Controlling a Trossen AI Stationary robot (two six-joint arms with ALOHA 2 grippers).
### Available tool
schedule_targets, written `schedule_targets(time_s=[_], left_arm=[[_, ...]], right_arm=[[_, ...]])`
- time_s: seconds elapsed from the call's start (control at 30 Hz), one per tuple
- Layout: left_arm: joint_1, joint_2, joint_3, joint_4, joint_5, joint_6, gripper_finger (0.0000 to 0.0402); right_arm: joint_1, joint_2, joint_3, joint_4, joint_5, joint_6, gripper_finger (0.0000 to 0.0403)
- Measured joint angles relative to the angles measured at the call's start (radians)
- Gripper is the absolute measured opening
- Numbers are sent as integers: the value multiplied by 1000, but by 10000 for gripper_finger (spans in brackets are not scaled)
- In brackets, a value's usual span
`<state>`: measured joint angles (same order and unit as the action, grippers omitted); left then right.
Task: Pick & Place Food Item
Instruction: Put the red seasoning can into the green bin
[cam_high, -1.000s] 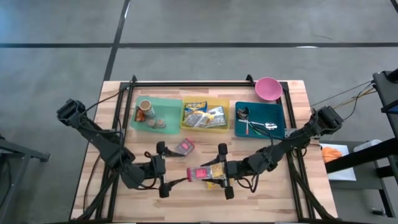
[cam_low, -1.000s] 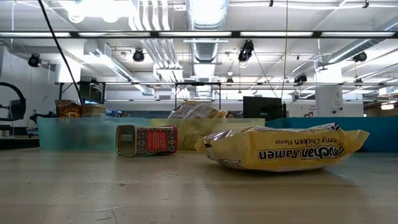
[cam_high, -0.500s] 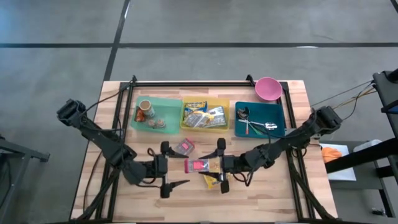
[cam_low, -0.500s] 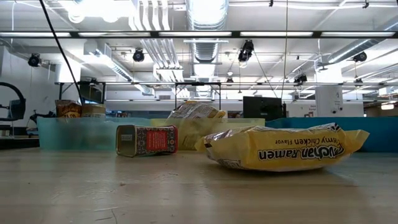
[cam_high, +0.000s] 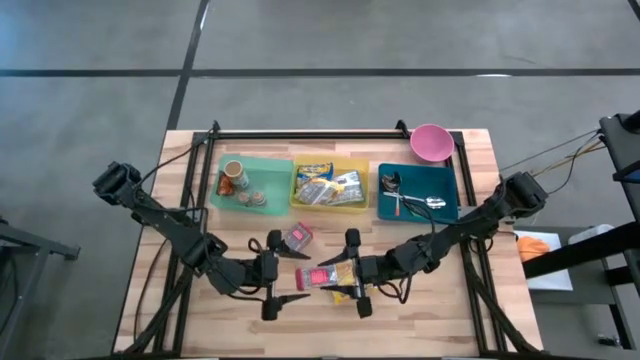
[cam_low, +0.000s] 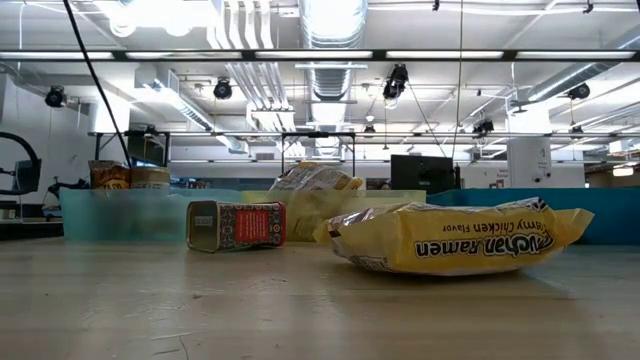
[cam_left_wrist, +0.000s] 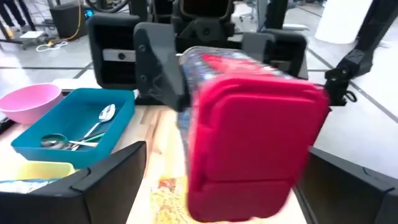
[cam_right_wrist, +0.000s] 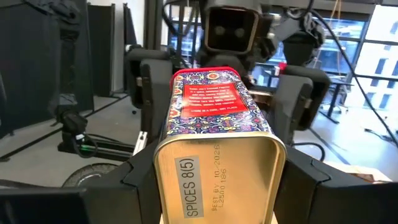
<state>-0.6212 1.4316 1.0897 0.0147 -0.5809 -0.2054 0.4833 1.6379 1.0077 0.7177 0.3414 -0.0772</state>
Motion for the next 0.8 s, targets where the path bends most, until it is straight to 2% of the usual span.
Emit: schedule_targets(time_s=[0.1,0.2,0.43,0.8], left_arm=[[3,1,0,5,11,5,372],[2,1,0,15,24,19,334],[1,1,0,7,24,17,216],[1,1,0,9,25,-6,217]], right_arm=[[1,0,0,-1,-2,0,209],[0,0,0,-2,-2,0,209],[0,0,0,-3,-1,16,209],[0,0,0,-4,-2,49,209]])
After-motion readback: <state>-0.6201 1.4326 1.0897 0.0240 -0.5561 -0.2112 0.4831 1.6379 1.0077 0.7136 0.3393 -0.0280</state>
